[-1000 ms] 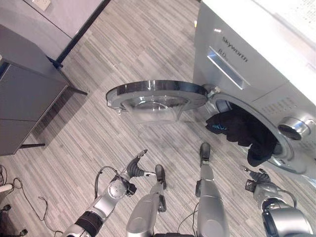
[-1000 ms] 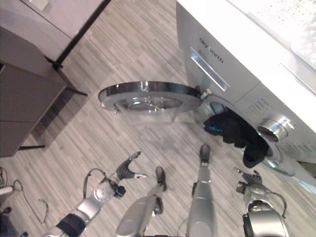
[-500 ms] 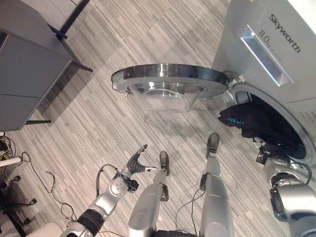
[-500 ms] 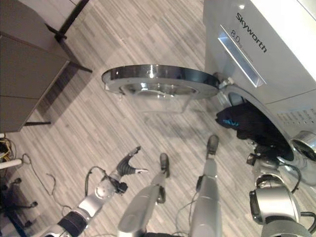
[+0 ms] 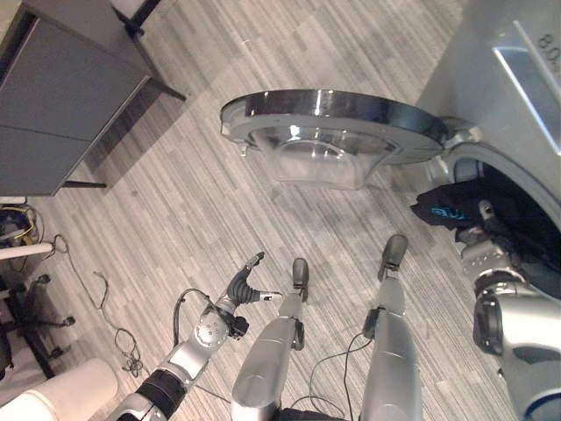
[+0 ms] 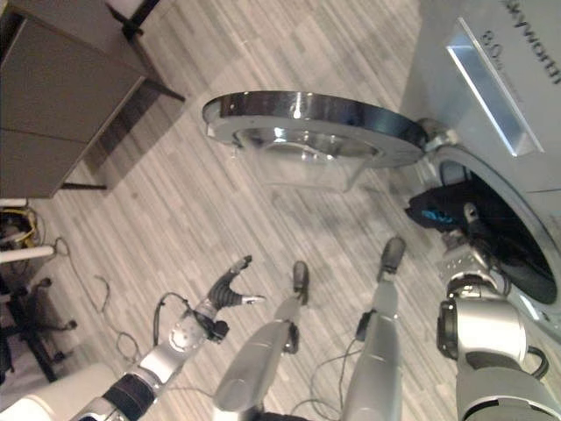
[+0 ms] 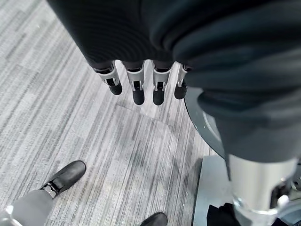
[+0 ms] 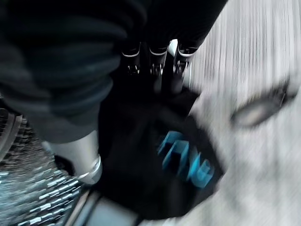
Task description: Grab the laundry basket,head to the washer,open it,put in the laundry and shut it.
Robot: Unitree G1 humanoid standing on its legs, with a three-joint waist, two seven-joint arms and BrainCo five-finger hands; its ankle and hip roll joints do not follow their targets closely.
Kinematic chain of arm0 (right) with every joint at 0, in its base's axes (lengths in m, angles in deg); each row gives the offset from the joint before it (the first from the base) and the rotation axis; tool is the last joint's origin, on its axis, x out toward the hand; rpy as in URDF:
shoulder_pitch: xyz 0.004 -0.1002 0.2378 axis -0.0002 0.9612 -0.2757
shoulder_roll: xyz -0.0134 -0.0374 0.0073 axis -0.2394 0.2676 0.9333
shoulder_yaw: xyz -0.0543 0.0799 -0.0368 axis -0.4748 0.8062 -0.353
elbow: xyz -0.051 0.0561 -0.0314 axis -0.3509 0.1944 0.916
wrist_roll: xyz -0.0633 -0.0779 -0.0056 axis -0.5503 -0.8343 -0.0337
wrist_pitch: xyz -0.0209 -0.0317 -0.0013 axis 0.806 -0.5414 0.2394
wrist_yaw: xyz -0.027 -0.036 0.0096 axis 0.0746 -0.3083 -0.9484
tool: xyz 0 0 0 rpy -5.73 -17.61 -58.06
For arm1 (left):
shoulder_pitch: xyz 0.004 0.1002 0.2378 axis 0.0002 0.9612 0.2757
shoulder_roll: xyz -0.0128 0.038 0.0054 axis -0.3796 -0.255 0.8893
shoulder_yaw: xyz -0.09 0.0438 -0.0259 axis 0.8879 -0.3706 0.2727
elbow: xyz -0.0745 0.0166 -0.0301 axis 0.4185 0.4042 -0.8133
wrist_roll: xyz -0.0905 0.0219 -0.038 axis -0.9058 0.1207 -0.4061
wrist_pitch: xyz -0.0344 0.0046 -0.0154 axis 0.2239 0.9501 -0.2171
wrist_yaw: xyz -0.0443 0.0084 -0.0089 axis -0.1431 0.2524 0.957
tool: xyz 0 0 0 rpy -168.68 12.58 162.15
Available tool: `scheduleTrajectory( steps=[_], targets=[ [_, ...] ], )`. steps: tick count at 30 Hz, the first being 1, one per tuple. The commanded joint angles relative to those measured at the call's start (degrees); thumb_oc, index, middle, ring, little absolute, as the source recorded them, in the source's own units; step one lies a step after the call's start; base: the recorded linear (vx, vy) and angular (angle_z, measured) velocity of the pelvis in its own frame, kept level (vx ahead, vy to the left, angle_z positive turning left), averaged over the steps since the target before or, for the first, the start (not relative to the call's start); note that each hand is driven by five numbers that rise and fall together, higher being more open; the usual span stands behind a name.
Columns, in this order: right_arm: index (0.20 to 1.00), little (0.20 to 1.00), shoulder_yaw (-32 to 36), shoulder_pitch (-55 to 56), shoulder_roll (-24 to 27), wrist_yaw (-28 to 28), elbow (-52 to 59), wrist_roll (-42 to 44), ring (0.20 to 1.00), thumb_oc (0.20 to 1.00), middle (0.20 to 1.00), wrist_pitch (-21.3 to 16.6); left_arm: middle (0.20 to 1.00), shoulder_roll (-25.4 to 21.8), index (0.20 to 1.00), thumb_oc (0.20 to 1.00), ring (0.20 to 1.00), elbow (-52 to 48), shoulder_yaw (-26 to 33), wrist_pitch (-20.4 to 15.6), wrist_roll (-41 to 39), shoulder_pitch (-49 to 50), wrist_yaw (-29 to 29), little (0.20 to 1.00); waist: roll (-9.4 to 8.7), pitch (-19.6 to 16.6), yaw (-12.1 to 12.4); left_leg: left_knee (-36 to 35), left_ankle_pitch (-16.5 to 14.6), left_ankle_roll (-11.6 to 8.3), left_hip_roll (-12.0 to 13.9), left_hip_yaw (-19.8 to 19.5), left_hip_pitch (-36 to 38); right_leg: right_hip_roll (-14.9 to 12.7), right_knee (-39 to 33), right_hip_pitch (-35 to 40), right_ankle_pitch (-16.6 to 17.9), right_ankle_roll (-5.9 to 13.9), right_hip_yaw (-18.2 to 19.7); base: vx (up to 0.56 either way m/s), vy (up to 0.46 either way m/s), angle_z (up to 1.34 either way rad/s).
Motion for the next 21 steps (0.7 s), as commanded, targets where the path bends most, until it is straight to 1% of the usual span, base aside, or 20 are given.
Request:
scheduleTrajectory(
  steps=[1,2,4,7,8,12,14,16,17,18,19,20,21],
  targets=[
    [0.746,0.746,-1.17,-5.03,5.59,0.27,0.04,8.07,0.746,0.746,0.746,-5.02,1.000,-0.05,1.000,1.000,1.000,-3.45,-4.47,-2.18,-0.95,-0.91,-1.20,1.000,6.85,-0.29,1.22,0.21,1.56,-2.18,1.22,-4.57,-3.79,-3.03,12.20,-1.57,-14.44,6.06,3.22,-0.02,-0.036,0.07],
    [0.388,0.388,-0.52,-6.15,6.58,0.86,0.55,9.82,0.388,0.388,0.388,-6.16,1.000,-0.16,1.000,1.000,1.000,-3.68,-4.53,-2.23,-1.02,-0.88,-1.27,1.000,7.26,-0.52,1.71,0.21,1.80,-2.38,1.19,-5.06,-4.22,-2.99,13.10,-2.04,-15.16,5.93,3.02,0.02,-0.048,0.07],
    [0.200,0.200,-0.35,-6.51,7.88,1.53,1.07,10.04,0.200,0.200,0.200,-6.61,1.000,-0.32,1.000,1.000,1.000,-3.70,-4.28,-2.26,-1.17,-0.53,-1.24,1.000,7.49,-0.72,2.03,0.21,1.70,-2.62,1.19,-5.46,-4.38,-2.96,14.10,-2.29,-16.21,5.93,2.91,0.02,-0.040,0.15],
    [0.200,0.200,0.16,-6.70,9.46,1.62,1.88,10.44,0.200,0.200,0.200,-7.22,1.000,-0.71,1.000,1.000,1.000,-3.83,-3.92,-2.31,-0.90,-0.35,-1.46,1.000,7.69,-0.80,1.97,0.21,1.87,-2.84,1.08,-5.96,-4.89,-2.92,15.13,-2.95,-16.80,5.86,2.96,-0.01,-0.017,0.18],
    [0.200,0.200,0.22,-6.73,11.32,1.89,2.74,10.35,0.200,0.200,0.200,-7.83,1.000,-1.37,1.000,1.000,1.000,-4.06,-3.74,-2.25,0.15,-0.35,-1.70,1.000,7.68,-0.85,1.80,0.21,2.06,-3.13,1.07,-6.21,-5.33,-2.81,15.69,-3.47,-17.17,5.82,2.80,-0.01,-0.004,0.06],
    [0.200,0.200,-0.16,-6.36,15.08,2.74,3.70,8.75,0.200,0.200,0.200,-8.27,1.000,-1.64,1.000,1.000,1.000,-3.51,-2.30,-2.13,0.43,0.26,-2.58,1.000,6.81,-0.90,1.16,0.21,2.12,-3.38,1.24,-6.16,-5.76,-2.39,16.39,-3.93,-17.64,5.69,2.67,-0.01,-0.019,0.06],
    [0.200,0.200,-0.02,-6.42,16.03,2.98,3.84,8.85,0.200,0.200,0.200,-8.43,1.000,-1.67,1.000,1.000,1.000,-3.31,-1.93,-2.17,0.25,0.30,-2.84,1.000,6.52,-0.94,0.98,0.21,2.12,-3.45,1.35,-6.06,-5.69,-2.29,16.39,-3.82,-17.69,5.66,2.68,0.00,-0.025,0.05],
    [0.200,0.200,0.62,-6.43,20.13,4.61,5.48,8.60,0.200,0.200,0.200,-9.37,1.000,-2.19,1.000,1.000,1.000,-2.69,-0.48,-2.05,0.17,0.96,-3.24,1.000,5.27,-1.21,-0.08,0.21,2.11,-3.61,1.74,-5.62,-5.13,-1.93,16.20,-3.08,-17.78,5.59,2.63,0.00,-0.044,0.01],
    [0.200,0.200,0.98,-6.36,21.08,5.24,6.29,8.42,0.200,0.200,0.200,-9.89,1.000,-2.39,1.000,1.000,1.000,-2.69,-0.23,-2.11,0.08,1.19,-3.32,1.000,5.05,-1.16,-0.29,0.21,2.05,-3.64,1.83,-5.56,-4.77,-1.84,15.99,-2.58,-17.77,5.61,2.59,0.00,0.000,0.00],
    [0.200,0.200,1.28,-7.18,23.09,5.97,7.98,8.56,0.200,0.200,0.200,-10.94,1.000,-2.88,1.000,1.000,1.000,-2.66,0.25,-2.11,0.09,1.59,-3.49,1.000,4.54,-1.45,-0.66,0.21,2.00,-3.68,1.97,-5.52,-4.51,-1.74,15.86,-2.37,-17.73,5.62,2.59,0.00,0.000,0.00],
    [0.200,0.200,1.21,-7.28,23.10,6.16,8.06,8.49,0.200,0.200,0.200,-10.96,1.000,-2.86,1.000,1.000,1.000,-2.73,0.27,-2.10,0.09,1.57,-3.48,1.000,4.58,-1.34,-0.66,0.21,1.98,-3.68,1.97,-5.48,-4.44,-1.72,15.81,-2.30,-17.71,5.62,2.62,0.00,0.000,0.00],
    [0.200,0.200,0.87,-9.43,27.10,8.51,11.05,7.23,0.200,0.200,0.200,-12.87,1.000,-3.88,1.000,1.000,1.000,-3.05,1.14,-2.19,-0.34,2.34,-3.73,1.000,3.88,-1.65,-1.18,0.21,2.20,-3.71,2.22,-5.46,-4.30,-1.55,15.28,-2.23,-17.02,5.60,2.71,0.00,0.000,0.00],
    [0.200,0.200,0.06,-10.63,29.10,9.26,13.04,6.11,0.200,0.200,0.200,-13.72,1.000,-4.53,1.000,1.000,1.000,-3.28,1.32,-2.32,-0.67,3.02,-3.77,1.000,3.40,-1.99,-1.21,0.21,1.77,-3.75,2.35,-5.41,-3.96,-1.53,15.19,-1.94,-17.34,5.73,2.77,0.02,-0.004,-0.03]
  ],
)
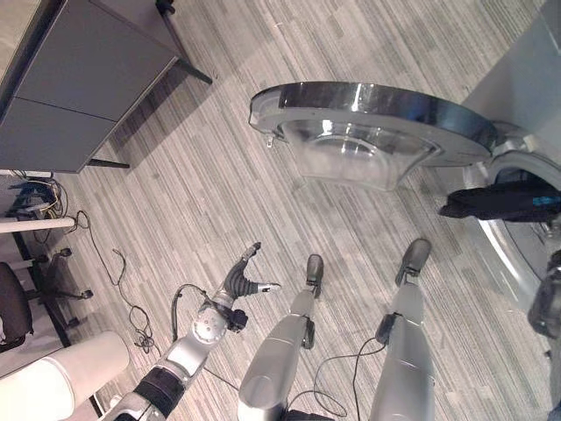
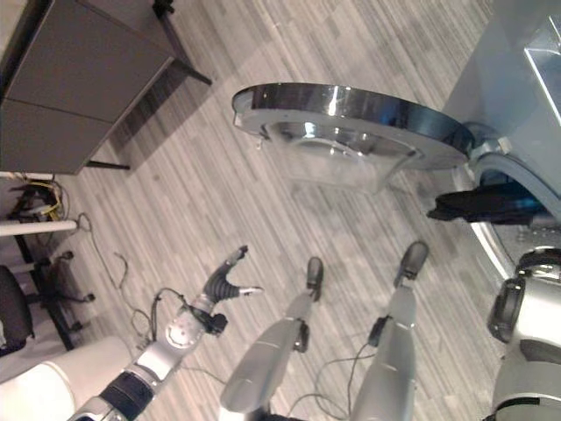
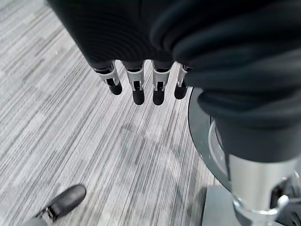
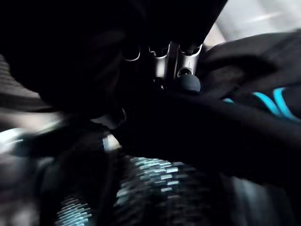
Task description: Grab the laundry basket,head to the washer,open it,put in the laundry and shut it.
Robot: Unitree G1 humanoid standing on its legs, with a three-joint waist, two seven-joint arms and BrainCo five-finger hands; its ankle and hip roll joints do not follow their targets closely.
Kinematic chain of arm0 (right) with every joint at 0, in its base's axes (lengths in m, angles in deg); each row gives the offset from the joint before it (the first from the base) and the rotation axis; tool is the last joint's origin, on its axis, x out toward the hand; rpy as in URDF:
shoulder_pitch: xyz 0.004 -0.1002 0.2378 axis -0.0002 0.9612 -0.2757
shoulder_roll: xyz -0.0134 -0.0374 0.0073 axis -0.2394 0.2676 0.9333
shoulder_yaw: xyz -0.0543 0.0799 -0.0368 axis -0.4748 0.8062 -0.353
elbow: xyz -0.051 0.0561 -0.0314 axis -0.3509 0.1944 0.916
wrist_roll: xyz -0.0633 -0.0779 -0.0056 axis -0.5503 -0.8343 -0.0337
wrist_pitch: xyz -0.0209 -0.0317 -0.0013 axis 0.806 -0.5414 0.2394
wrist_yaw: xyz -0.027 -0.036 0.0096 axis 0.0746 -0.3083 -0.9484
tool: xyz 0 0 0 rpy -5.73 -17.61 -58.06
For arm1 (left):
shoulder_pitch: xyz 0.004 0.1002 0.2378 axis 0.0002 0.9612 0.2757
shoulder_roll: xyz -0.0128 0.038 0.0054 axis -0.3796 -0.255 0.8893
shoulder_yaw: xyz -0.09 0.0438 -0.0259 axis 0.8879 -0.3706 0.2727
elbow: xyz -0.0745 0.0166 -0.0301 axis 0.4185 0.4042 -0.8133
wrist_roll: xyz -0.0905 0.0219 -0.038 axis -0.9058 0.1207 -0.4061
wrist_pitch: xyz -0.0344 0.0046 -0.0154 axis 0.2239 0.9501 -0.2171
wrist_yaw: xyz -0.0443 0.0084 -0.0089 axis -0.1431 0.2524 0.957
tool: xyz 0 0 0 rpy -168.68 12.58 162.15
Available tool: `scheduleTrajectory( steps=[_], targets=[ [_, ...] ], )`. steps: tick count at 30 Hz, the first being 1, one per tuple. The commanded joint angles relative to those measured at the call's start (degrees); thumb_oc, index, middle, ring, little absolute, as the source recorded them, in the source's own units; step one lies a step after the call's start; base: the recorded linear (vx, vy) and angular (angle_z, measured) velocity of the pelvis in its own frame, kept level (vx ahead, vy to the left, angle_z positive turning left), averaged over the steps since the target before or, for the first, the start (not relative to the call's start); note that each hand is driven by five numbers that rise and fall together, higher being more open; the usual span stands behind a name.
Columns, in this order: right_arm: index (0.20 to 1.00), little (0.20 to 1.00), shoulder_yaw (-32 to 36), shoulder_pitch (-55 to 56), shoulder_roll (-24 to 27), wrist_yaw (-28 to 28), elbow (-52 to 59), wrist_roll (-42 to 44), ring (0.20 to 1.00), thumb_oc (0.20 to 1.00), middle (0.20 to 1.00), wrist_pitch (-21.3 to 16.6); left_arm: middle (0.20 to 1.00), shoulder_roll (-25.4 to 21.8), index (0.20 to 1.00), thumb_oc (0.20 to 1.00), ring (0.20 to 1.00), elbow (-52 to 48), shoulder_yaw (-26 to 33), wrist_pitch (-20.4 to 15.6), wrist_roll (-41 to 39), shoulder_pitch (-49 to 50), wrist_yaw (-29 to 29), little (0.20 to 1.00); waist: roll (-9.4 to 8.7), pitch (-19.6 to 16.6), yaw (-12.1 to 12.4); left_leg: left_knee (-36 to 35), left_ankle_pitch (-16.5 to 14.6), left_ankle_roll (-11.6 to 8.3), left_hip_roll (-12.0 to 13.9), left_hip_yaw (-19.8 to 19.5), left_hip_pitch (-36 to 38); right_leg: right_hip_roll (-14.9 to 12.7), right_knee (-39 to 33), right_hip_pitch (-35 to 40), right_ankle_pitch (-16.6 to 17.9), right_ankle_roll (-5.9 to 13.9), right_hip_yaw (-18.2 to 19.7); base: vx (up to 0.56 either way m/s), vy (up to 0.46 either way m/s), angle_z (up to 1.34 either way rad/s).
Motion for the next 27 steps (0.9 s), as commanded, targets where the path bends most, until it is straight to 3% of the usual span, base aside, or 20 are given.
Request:
scheduleTrajectory(
  steps=[1,5,9,10,11,13,15,16,17,20,21,23,27],
  targets=[
    [0.200,0.200,-7.04,-8.82,17.39,5.80,13.39,-6.39,0.200,0.200,0.200,-6.91,1.000,-4.24,1.000,1.000,1.000,-1.47,-0.87,-2.32,-1.13,4.80,-1.47,1.000,0.65,-0.72,-2.39,0.19,0.99,-3.74,3.25,-2.39,-0.92,-0.66,15.00,-0.77,-17.52,5.67,5.27,0.00,0.000,0.00],
    [0.200,0.200,-10.66,-9.13,17.87,6.79,15.03,-12.12,0.200,0.200,0.200,-5.91,1.000,-4.26,1.000,1.000,1.000,-1.02,-0.19,-2.74,-0.63,5.93,-1.33,1.000,0.39,-0.65,-2.65,0.19,1.08,-3.64,3.58,-1.84,-0.68,-0.45,15.13,-1.00,-17.19,5.66,5.78,0.00,0.000,-0.12],
    [0.200,0.200,-10.22,-7.92,15.49,6.69,12.11,-11.78,0.200,0.200,0.200,-4.52,1.000,-4.31,1.000,1.000,1.000,-0.44,0.37,-2.97,-1.00,5.52,-2.05,1.000,0.21,-0.45,-2.65,0.19,1.20,-3.53,3.77,-1.30,-0.57,-0.31,15.33,-1.35,-17.12,5.53,6.18,-0.02,-0.010,-0.06],
    [0.799,0.799,-8.44,-6.95,13.30,5.21,2.89,-8.16,0.799,0.799,0.799,0.12,1.000,-4.08,1.000,1.000,1.000,-0.22,0.23,-2.70,-1.49,4.95,-1.98,1.000,0.73,-0.32,-2.74,0.19,1.24,-3.55,3.86,-1.04,-0.55,-0.31,15.38,-1.27,-17.30,5.42,6.17,0.00,0.002,-0.07],
    [1.000,1.000,-8.07,-7.08,13.20,2.86,-1.10,-4.93,1.000,1.000,1.000,2.33,1.000,-4.36,1.000,1.000,1.000,-0.30,0.14,-2.58,-1.88,4.74,-1.78,1.000,0.75,-0.26,-2.59,0.19,1.68,-3.55,3.89,-0.92,-0.79,-0.30,15.23,-1.44,-16.82,5.26,6.16,0.00,0.000,0.00],
    [1.000,1.000,-8.45,-5.86,10.30,-1.57,-7.25,-2.38,1.000,1.000,1.000,8.47,1.000,-4.58,1.000,1.000,1.000,-0.77,0.30,-2.18,-2.25,4.54,-0.19,1.000,1.27,-0.09,-2.24,0.19,1.38,-3.66,3.87,-0.63,-0.55,-0.30,15.40,-1.16,-17.46,5.18,6.23,0.00,-0.001,-0.02],
    [1.000,1.000,-9.68,-4.27,6.35,-5.67,-8.96,-2.40,1.000,1.000,1.000,11.41,1.000,-4.40,1.000,1.000,1.000,-1.28,0.57,-1.97,-2.58,4.94,1.38,1.000,1.73,0.22,-2.09,0.19,1.78,-3.59,3.90,-0.28,-0.50,-0.19,15.64,-1.36,-17.07,4.86,6.41,0.00,0.000,0.00],
    [1.000,1.000,-9.60,-3.62,4.70,-6.30,-8.25,-2.19,1.000,1.000,1.000,10.94,1.000,-4.02,1.000,1.000,1.000,-1.49,0.39,-1.88,-2.85,5.07,1.72,1.000,2.04,0.28,-1.97,0.19,1.41,-3.54,3.84,-0.17,-0.23,-0.20,15.80,-1.25,-17.53,4.92,6.54,0.00,0.000,0.00],
    [1.000,1.000,-8.32,-1.57,1.19,-8.08,-4.28,0.02,1.000,1.000,1.000,7.65,1.000,-3.09,1.000,1.000,1.000,-2.03,0.03,-1.78,-2.86,5.42,2.26,1.000,2.59,0.53,-1.84,0.19,1.28,-3.33,3.83,0.00,-0.04,-0.29,15.85,-1.11,-17.51,4.96,6.70,0.00,0.000,0.00],
    [1.000,1.000,-7.00,0.60,-1.11,-9.51,-1.10,1.49,1.000,1.000,1.000,5.40,1.000,-2.79,1.000,1.000,1.000,-1.95,-0.08,-1.62,-2.47,5.70,2.65,1.000,2.59,0.64,-1.81,0.19,1.55,-3.22,3.85,0.01,-0.06,-0.26,15.77,-1.09,-17.04,4.91,6.72,-0.01,0.008,-0.10],
    [1.000,1.000,-5.80,4.62,-6.19,-13.13,6.24,4.05,1.000,1.000,1.000,1.48,1.000,-1.86,1.000,1.000,1.000,-1.58,-0.07,-1.62,-1.65,5.94,3.02,1.000,2.51,0.95,-2.09,0.19,1.41,-3.13,3.89,0.14,0.14,-0.20,15.77,-0.97,-17.04,4.94,6.80,0.00,0.001,-0.09],
    [1.000,1.000,-7.92,11.83,-12.64,-18.92,15.45,2.74,1.000,1.000,1.000,-0.24,1.000,-1.14,1.000,1.000,1.000,0.22,0.00,-1.81,1.09,5.99,3.66,1.000,1.59,1.37,-2.83,0.19,0.97,-3.12,4.11,0.25,0.68,-0.08,15.98,-0.64,-17.36,4.93,6.80,0.01,-0.004,-0.02],
    [1.000,1.000,-9.06,19.90,-18.01,-20.96,23.50,0.17,1.000,1.000,1.000,-1.84,1.000,-1.28,1.000,1.000,1.000,1.92,0.79,-1.87,2.64,6.43,3.81,1.000,0.33,2.16,-4.25,0.19,1.29,-3.07,4.34,0.37,0.73,0.03,15.86,-0.46,-16.73,4.82,6.80,0.00,-0.005,-0.01]
  ],
)
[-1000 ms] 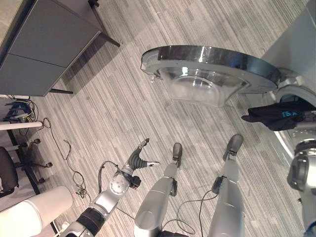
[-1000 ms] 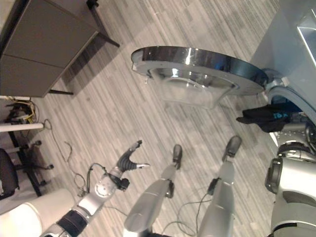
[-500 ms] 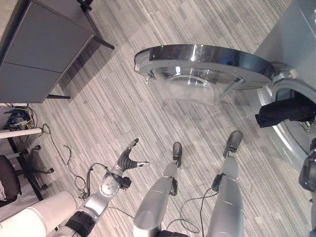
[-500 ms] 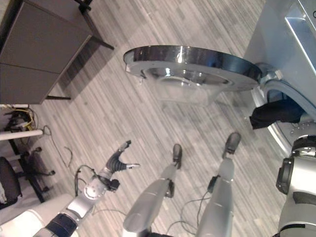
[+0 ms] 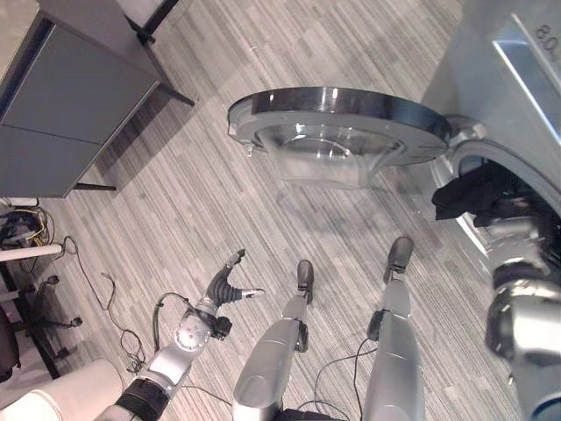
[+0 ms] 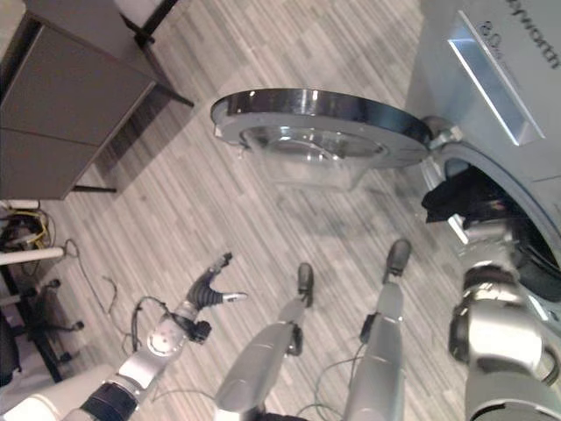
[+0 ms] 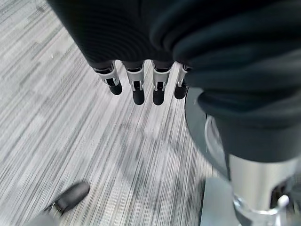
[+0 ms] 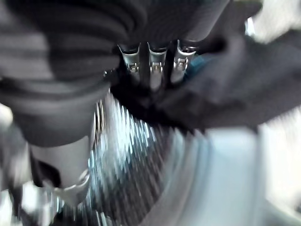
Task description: Grab the laundry basket,head to the washer,open it,put in the laundry and shut it.
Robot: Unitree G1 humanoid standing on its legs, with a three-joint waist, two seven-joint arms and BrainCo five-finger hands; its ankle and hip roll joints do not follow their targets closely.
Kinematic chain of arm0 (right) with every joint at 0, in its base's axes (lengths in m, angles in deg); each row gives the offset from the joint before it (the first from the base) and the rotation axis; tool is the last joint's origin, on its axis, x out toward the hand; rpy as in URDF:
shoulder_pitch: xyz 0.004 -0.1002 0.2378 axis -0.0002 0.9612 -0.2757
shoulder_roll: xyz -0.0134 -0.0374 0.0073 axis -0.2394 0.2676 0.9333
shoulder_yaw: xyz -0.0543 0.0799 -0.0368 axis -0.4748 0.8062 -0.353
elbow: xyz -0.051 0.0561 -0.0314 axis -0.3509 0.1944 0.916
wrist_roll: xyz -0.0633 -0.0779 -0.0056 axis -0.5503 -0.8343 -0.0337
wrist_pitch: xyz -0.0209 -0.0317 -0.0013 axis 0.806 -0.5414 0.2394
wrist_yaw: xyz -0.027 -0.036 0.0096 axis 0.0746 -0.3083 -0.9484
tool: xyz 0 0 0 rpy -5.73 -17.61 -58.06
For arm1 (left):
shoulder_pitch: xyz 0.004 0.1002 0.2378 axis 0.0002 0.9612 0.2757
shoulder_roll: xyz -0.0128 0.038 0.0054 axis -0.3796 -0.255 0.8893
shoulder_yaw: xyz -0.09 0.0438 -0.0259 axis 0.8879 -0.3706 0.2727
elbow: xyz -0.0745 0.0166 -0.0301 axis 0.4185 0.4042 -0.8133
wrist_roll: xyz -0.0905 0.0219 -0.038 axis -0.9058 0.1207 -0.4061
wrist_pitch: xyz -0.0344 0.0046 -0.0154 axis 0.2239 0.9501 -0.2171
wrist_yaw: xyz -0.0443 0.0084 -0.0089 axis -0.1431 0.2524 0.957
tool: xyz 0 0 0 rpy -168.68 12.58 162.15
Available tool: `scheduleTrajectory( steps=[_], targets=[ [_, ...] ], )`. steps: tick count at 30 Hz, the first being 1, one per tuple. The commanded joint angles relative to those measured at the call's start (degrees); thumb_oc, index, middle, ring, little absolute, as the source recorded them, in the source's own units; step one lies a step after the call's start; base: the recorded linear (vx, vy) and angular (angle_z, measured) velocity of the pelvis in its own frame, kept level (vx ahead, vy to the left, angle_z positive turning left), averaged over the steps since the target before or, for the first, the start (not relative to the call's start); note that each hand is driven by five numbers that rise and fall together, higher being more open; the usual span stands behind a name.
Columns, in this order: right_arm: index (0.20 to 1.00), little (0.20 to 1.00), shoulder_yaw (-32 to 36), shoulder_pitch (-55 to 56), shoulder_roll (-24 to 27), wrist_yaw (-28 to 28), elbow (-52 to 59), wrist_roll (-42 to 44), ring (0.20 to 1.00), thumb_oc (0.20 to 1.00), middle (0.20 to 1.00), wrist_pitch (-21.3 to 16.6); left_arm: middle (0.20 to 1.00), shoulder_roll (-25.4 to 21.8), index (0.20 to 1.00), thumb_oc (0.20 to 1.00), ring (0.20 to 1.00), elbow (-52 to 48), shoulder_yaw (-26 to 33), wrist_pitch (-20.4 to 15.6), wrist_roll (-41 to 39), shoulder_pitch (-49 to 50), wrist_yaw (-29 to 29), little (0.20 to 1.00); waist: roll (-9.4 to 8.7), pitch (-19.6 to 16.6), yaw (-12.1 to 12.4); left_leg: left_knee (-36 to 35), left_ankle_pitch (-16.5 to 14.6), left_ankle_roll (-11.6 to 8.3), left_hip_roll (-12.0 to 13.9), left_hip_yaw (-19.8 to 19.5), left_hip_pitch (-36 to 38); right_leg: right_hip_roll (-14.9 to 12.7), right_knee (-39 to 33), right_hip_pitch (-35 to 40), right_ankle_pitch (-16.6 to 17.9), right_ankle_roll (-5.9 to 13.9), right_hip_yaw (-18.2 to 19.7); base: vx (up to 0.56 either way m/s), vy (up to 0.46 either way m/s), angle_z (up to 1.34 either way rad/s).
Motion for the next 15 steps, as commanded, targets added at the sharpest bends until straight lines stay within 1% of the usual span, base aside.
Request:
scheduleTrajectory(
  steps=[1,2,3,4,5,7,9,11,12,13,15],
  targets=[
    [1.000,1.000,-2.25,3.97,-1.08,-3.21,0.81,-2.65,1.000,1.000,1.000,-2.66,1.000,0.26,1.000,1.000,1.000,1.93,-0.95,-1.06,2.49,1.57,0.39,1.000,2.46,0.64,-0.30,0.21,1.30,-3.48,4.35,-2.92,-2.80,-0.71,15.99,-2.01,-17.53,4.28,2.96,0.00,0.000,0.00],
    [1.000,1.000,-3.48,6.28,-2.37,-3.34,0.76,-5.09,1.000,1.000,1.000,-1.83,1.000,0.33,1.000,1.000,1.000,2.39,-0.54,-1.14,2.83,1.81,0.40,1.000,2.00,0.83,-0.73,0.21,1.68,-3.49,4.47,-2.88,-2.93,-0.73,15.76,-2.03,-16.97,4.18,2.89,0.00,0.000,0.00],
    [1.000,1.000,-4.48,7.69,-3.01,-3.49,0.36,-6.92,1.000,1.000,1.000,-1.10,1.000,0.35,1.000,1.000,1.000,2.51,-0.28,-1.18,2.78,1.91,0.43,1.000,1.66,1.03,-1.07,0.21,1.39,-3.54,4.56,-2.75,-2.70,-0.70,15.73,-1.72,-17.29,4.20,2.82,-0.01,-0.011,-0.04],
    [1.000,1.000,-6.18,9.45,-4.46,-3.66,-2.91,-10.54,1.000,1.000,1.000,0.99,1.000,0.57,1.000,1.000,1.000,3.12,0.06,-1.14,2.70,1.95,0.61,1.000,1.14,1.30,-1.53,0.21,1.40,-3.58,4.66,-2.70,-2.64,-0.71,15.45,-1.44,-17.05,4.14,2.59,0.00,0.000,0.00],
    [1.000,1.000,-6.21,9.42,-4.49,-3.67,-2.95,-10.57,1.000,1.000,1.000,1.00,1.000,0.56,1.000,1.000,1.000,3.11,0.10,-1.14,2.71,1.99,0.62,1.000,1.12,1.34,-1.59,0.21,1.39,-3.58,4.65,-2.71,-2.59,-0.73,15.46,-1.38,-17.08,4.14,2.57,-0.01,-0.006,-0.03],
    [1.000,1.000,-7.00,10.10,-5.47,-3.84,-6.95,-12.98,1.000,1.000,1.000,3.01,1.000,0.61,1.000,1.000,1.000,3.05,0.24,-1.21,2.47,2.10,0.75,1.000,0.87,1.56,-1.83,0.21,1.46,-3.63,4.71,-2.71,-2.64,-0.80,15.37,-1.30,-16.87,4.13,2.47,0.00,0.000,0.00],
    [1.000,1.000,-7.07,10.08,-5.75,-3.82,-8.54,-13.85,1.000,1.000,1.000,3.56,1.000,0.49,1.000,1.000,1.000,2.83,0.39,-1.22,2.38,2.18,0.77,1.000,0.92,1.67,-1.91,0.21,1.55,-3.67,4.70,-2.75,-2.67,-0.85,15.44,-1.34,-16.85,4.07,2.44,0.00,0.000,0.00],
    [1.000,1.000,-5.78,8.79,-5.22,-3.17,-12.83,-14.62,1.000,1.000,1.000,4.73,1.000,0.19,1.000,1.000,1.000,2.10,0.22,-1.21,1.82,2.42,0.97,1.000,1.34,1.82,-1.81,0.21,1.67,-3.73,4.57,-2.74,-2.97,-1.01,15.52,-1.46,-16.87,4.05,2.42,0.00,0.000,0.00],
    [1.000,1.000,-4.95,7.22,-4.58,-2.85,-15.43,-14.35,1.000,1.000,1.000,5.07,1.000,-0.03,1.000,1.000,1.000,1.50,0.26,-1.27,1.43,2.62,1.02,1.000,1.85,1.77,-1.51,0.21,1.61,-3.75,4.52,-2.76,-3.11,-1.14,15.43,-1.51,-16.82,4.14,2.40,0.00,0.000,0.00],
    [1.000,1.000,-4.94,7.14,-4.54,-2.91,-15.54,-14.33,1.000,1.000,1.000,5.06,1.000,-0.04,1.000,1.000,1.000,1.47,0.27,-1.25,1.42,2.60,1.03,1.000,1.86,1.78,-1.49,0.21,1.60,-3.75,4.53,-2.76,-3.13,-1.13,15.43,-1.53,-16.81,4.14,2.40,0.00,0.000,0.00],
    [1.000,1.000,-3.86,5.17,-3.48,-2.41,-17.17,-13.49,1.000,1.000,1.000,4.96,1.000,-0.27,1.000,1.000,1.000,0.80,0.05,-1.36,1.19,3.06,1.20,1.000,2.45,1.66,-0.98,0.21,1.57,-3.69,4.41,-2.78,-3.29,-1.28,15.54,-1.66,-16.90,4.24,2.43,0.00,0.000,0.00]
  ],
)
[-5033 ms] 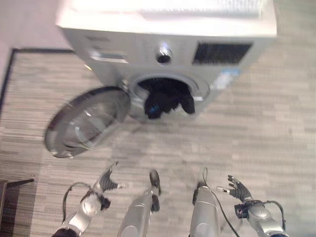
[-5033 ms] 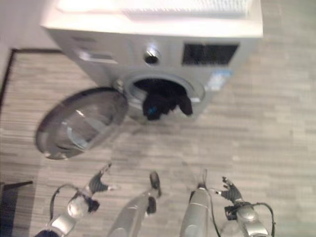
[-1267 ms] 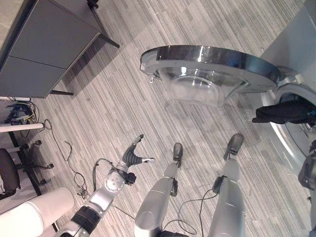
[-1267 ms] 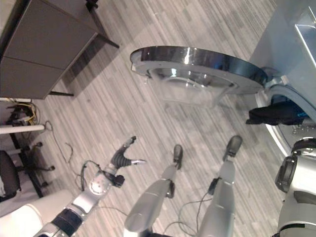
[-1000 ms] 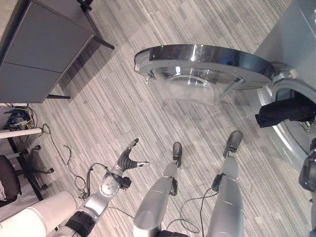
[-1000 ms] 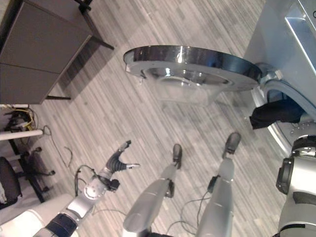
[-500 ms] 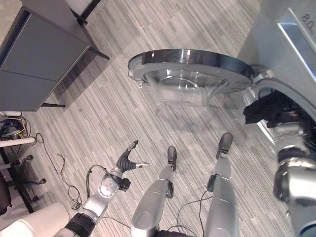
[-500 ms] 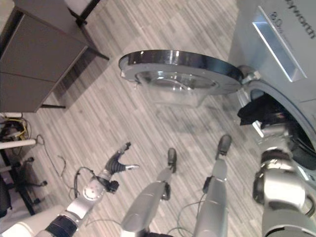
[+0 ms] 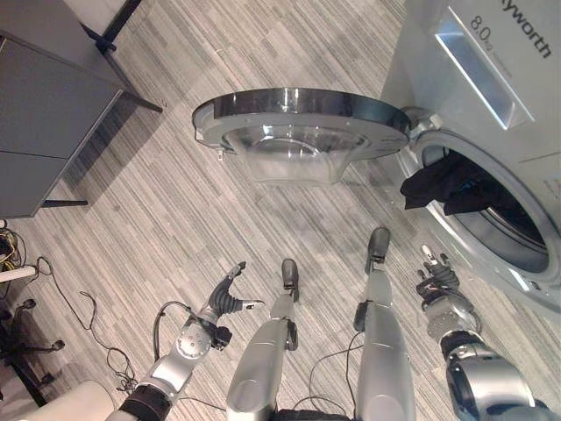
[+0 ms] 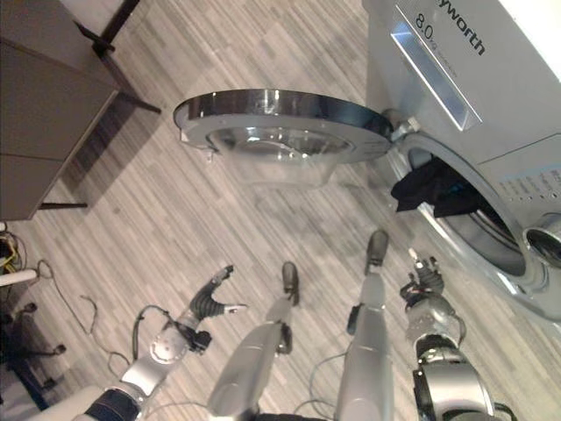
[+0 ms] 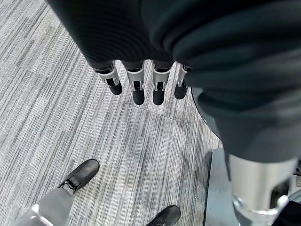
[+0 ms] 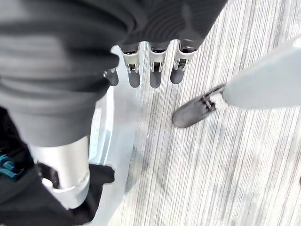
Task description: Grab the laundry basket,head to the washer,open it,put in the laundry and shut it.
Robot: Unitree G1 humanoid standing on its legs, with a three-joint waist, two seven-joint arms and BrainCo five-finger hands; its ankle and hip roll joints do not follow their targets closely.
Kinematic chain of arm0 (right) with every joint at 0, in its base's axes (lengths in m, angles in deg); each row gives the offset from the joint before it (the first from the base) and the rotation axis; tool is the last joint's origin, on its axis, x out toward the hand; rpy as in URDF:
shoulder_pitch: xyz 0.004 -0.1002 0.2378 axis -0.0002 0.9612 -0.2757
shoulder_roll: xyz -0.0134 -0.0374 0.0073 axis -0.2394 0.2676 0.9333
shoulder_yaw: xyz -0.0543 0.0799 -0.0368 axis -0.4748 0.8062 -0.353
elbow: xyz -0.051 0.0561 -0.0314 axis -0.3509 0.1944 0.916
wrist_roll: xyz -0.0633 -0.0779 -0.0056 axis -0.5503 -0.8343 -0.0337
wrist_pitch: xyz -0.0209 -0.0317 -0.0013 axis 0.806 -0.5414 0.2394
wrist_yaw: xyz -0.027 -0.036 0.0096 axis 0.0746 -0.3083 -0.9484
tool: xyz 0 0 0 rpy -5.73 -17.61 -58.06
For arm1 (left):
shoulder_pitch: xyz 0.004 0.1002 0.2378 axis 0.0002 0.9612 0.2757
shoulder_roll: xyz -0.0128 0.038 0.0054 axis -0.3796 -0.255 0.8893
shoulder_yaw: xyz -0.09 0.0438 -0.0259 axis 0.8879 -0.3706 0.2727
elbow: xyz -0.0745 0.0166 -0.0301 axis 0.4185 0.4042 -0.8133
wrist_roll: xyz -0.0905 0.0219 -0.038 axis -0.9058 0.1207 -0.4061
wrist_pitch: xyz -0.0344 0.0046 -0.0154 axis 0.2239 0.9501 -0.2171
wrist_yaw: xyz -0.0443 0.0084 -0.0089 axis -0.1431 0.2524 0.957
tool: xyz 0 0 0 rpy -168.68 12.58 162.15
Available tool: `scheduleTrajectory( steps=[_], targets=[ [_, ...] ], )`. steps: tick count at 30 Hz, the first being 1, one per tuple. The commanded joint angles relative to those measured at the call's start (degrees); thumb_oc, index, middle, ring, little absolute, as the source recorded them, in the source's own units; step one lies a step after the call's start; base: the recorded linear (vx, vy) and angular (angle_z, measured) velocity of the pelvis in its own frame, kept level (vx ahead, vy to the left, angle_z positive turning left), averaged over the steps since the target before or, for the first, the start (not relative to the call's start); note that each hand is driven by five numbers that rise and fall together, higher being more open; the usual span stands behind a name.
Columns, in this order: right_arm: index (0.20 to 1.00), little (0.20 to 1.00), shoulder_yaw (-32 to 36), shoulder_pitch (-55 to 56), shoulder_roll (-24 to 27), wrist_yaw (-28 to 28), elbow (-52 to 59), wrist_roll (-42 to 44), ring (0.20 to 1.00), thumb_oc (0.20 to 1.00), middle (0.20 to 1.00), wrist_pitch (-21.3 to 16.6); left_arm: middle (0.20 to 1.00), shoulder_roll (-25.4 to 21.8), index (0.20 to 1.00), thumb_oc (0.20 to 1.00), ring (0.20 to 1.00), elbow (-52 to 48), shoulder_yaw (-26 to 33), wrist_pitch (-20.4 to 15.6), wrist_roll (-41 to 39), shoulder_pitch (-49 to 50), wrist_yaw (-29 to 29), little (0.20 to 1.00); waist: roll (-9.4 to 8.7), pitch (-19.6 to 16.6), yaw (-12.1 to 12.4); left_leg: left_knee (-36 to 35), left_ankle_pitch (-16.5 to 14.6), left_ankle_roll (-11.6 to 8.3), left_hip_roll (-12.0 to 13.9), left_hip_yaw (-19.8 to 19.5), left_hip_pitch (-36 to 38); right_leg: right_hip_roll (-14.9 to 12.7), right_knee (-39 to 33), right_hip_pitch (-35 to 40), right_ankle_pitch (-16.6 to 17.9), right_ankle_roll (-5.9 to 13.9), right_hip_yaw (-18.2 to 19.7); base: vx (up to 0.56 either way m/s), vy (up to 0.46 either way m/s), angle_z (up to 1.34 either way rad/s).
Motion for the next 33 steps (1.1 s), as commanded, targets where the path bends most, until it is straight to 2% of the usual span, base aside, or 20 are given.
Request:
scheduleTrajectory(
  steps=[1,4,13,21,28,33],
  targets=[
    [1.000,1.000,1.05,-3.66,3.90,0.33,-1.09,0.43,1.000,1.000,1.000,-0.37,1.000,-0.86,1.000,1.000,1.000,-2.31,-1.13,-1.36,0.32,2.25,0.16,1.000,4.71,0.20,2.28,0.21,1.49,-3.30,3.53,-3.18,-3.78,-1.88,15.62,-2.08,-16.77,4.50,2.28,0.00,0.000,0.00],
    [1.000,1.000,1.41,-5.77,4.97,0.82,-2.35,0.80,1.000,1.000,1.000,-0.49,1.000,-1.07,1.000,1.000,1.000,-2.51,-1.58,-1.39,0.33,2.28,0.29,1.000,5.33,0.04,2.85,0.21,1.51,-3.31,3.44,-3.31,-3.95,-2.02,15.69,-2.27,-16.86,4.54,2.23,0.00,0.000,0.00],
    [1.000,1.000,5.07,-14.80,9.28,3.57,-5.11,6.63,1.000,1.000,1.000,-2.27,1.000,-1.38,1.000,1.000,1.000,-4.23,-3.85,-1.67,-0.96,1.94,0.26,1.000,9.90,0.09,6.30,0.21,2.37,-3.32,2.32,-4.86,-6.49,-3.14,20.53,-6.59,-19.17,4.72,2.28,-0.01,0.007,0.03],
    [1.000,1.000,10.55,-18.52,15.38,6.85,-4.14,12.64,1.000,1.000,1.000,-5.97,1.000,-1.01,1.000,1.000,1.000,-4.58,-4.96,-1.65,-0.78,1.88,-0.25,1.000,13.11,-0.41,7.81,0.21,3.19,-3.62,0.84,-6.52,-9.69,-3.77,24.87,-11.22,-21.45,4.78,2.93,0.00,0.005,0.11],
    [1.000,1.000,11.32,-20.83,21.63,10.17,-4.04,13.25,1.000,1.000,1.000,-7.28,1.000,-1.15,1.000,1.000,1.000,-5.03,-4.64,-1.68,-1.22,1.34,-1.40,1.000,13.29,-0.54,7.81,0.21,3.30,-4.01,0.34,-6.74,-11.42,-3.13,26.80,-13.96,-22.53,4.60,3.78,0.01,-0.015,0.06],
    [1.000,1.000,8.21,-24.82,25.13,11.47,-3.04,12.23,1.000,1.000,1.000,-7.67,1.000,-1.83,1.000,1.000,1.000,-5.11,-4.60,-1.65,-1.32,1.12,-1.89,1.000,12.52,-0.57,7.64,0.21,3.34,-4.11,0.53,-6.41,-11.66,-2.57,27.16,-14.65,-22.63,4.39,4.47,0.01,-0.013,-0.04]
  ],
)
